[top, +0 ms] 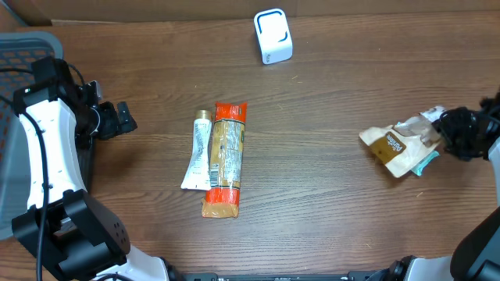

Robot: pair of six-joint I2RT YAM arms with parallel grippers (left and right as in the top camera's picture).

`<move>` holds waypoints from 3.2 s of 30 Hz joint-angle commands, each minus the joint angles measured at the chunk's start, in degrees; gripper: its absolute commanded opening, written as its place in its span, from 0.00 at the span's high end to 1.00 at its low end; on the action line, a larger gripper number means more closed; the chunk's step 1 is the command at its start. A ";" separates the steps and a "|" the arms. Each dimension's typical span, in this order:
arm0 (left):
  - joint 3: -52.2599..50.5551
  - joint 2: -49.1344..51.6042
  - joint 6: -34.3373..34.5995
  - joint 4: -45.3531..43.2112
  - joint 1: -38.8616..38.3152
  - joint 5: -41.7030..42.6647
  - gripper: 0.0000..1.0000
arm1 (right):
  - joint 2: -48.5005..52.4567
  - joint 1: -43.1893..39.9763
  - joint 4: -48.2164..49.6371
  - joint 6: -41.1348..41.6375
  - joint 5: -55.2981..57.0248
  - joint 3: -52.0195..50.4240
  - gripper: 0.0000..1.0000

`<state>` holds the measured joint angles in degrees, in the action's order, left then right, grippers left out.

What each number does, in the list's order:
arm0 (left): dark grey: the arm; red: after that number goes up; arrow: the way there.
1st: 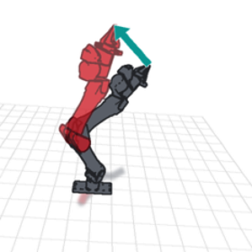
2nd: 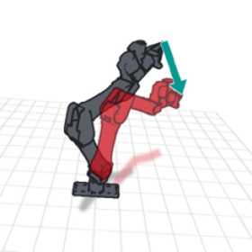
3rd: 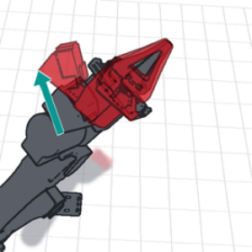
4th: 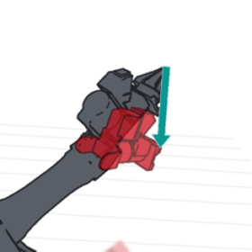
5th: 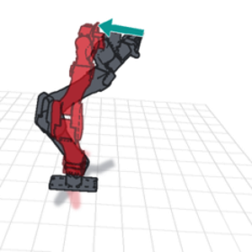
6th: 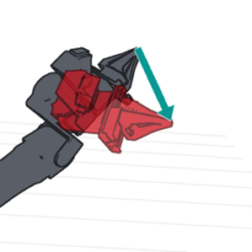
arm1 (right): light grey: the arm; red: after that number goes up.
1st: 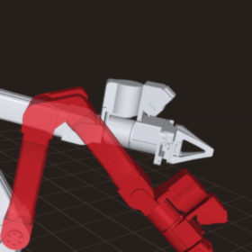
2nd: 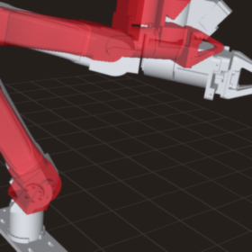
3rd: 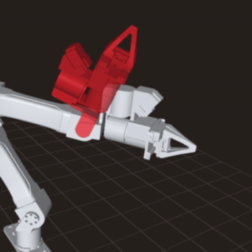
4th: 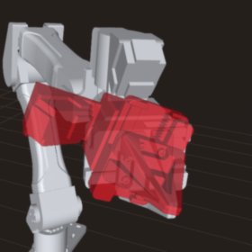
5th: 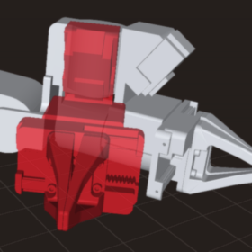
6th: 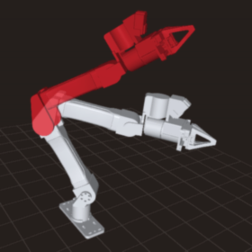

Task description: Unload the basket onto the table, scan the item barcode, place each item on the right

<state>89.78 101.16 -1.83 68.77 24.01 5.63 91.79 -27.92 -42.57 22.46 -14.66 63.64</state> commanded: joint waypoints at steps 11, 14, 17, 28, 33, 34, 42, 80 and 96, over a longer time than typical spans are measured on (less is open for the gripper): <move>0.70 0.42 0.96 -0.04 0.35 0.20 0.00 | -1.95 -5.42 -11.96 -0.20 0.28 10.82 0.31; 0.70 0.42 0.96 -0.04 0.35 0.20 0.00 | -2.58 -2.62 -14.53 -4.72 -7.06 15.34 0.31; 0.70 0.42 0.96 -0.04 0.35 0.20 0.00 | -2.64 2.32 -14.43 -7.96 -16.17 17.51 0.31; 0.70 0.42 0.96 -0.04 0.35 0.20 0.01 | 2.12 32.20 -7.19 -7.91 -16.96 17.31 0.26; 0.70 0.42 0.96 -0.04 0.35 0.20 0.00 | 9.25 42.23 -5.27 -7.48 -16.41 17.31 0.28; 0.70 0.42 0.96 -0.07 0.35 0.20 0.00 | 10.60 43.69 -4.85 -7.41 -16.63 17.31 0.28; 0.70 0.42 0.96 -0.04 0.35 0.20 0.00 | 21.29 54.84 3.21 -5.62 -21.53 17.31 0.29; 0.70 0.42 0.96 -0.04 0.35 0.20 0.01 | 35.85 66.71 22.53 6.71 -15.76 18.25 0.81; 0.70 0.42 0.96 -0.04 0.35 0.20 0.00 | 22.88 69.37 -24.46 -5.57 26.62 32.98 0.95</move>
<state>89.78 101.19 -1.83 68.77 24.01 5.61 116.53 39.44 -65.04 18.85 1.52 94.52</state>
